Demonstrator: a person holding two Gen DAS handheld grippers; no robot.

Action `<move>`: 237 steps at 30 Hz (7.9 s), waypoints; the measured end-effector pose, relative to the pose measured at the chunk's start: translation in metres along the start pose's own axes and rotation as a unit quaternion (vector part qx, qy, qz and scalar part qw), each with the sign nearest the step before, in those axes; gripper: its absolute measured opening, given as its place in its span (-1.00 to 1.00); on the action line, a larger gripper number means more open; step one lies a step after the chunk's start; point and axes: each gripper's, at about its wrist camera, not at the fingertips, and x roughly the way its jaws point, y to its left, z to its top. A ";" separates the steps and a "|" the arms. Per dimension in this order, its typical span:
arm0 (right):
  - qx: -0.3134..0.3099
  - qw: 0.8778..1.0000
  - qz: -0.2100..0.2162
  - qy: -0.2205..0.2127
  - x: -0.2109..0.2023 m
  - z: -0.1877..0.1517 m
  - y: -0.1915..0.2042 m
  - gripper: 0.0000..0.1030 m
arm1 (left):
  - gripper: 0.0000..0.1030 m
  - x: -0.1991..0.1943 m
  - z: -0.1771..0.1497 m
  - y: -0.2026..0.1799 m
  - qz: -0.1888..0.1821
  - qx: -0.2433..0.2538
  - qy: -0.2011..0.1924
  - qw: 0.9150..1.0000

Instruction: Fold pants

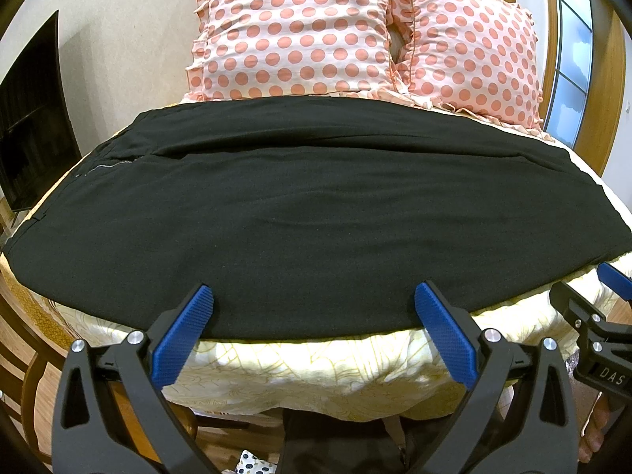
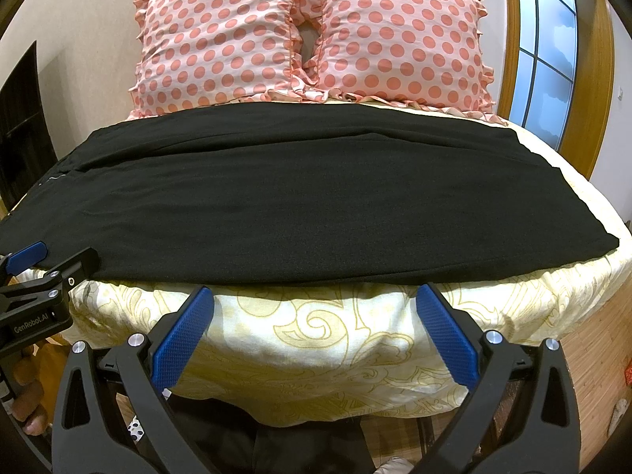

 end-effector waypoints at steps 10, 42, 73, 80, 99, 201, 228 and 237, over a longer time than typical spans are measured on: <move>0.000 1.000 0.000 0.000 0.001 0.000 0.000 0.97 | 0.97 0.000 0.000 0.000 0.000 0.000 0.000 1.000; 0.000 1.000 0.000 -0.001 0.001 0.000 0.001 0.97 | 0.97 0.000 0.000 0.000 0.001 0.001 -0.002 1.000; -0.029 0.997 0.075 -0.013 -0.005 -0.001 -0.016 0.97 | 0.97 0.001 0.004 0.001 0.003 0.013 0.017 1.000; 0.017 0.997 0.020 -0.076 -0.017 0.060 -0.083 0.97 | 0.97 -0.012 0.034 0.012 0.025 0.011 -0.031 0.999; 0.260 0.940 -0.184 0.121 0.232 0.241 -0.255 0.14 | 0.97 0.075 0.127 0.054 0.027 -0.066 -0.011 0.997; 0.494 0.859 0.106 -0.086 0.044 0.000 -0.312 -0.95 | -0.84 0.231 0.241 0.259 -0.019 -0.352 0.135 0.926; 0.487 0.869 0.059 -0.074 0.007 0.003 -0.336 -0.95 | -0.59 -0.001 0.020 0.250 0.014 -0.307 0.044 0.951; 0.495 0.865 0.056 -0.061 0.014 0.000 -0.338 -0.95 | -0.11 0.002 0.000 0.295 -0.068 -0.430 0.031 0.900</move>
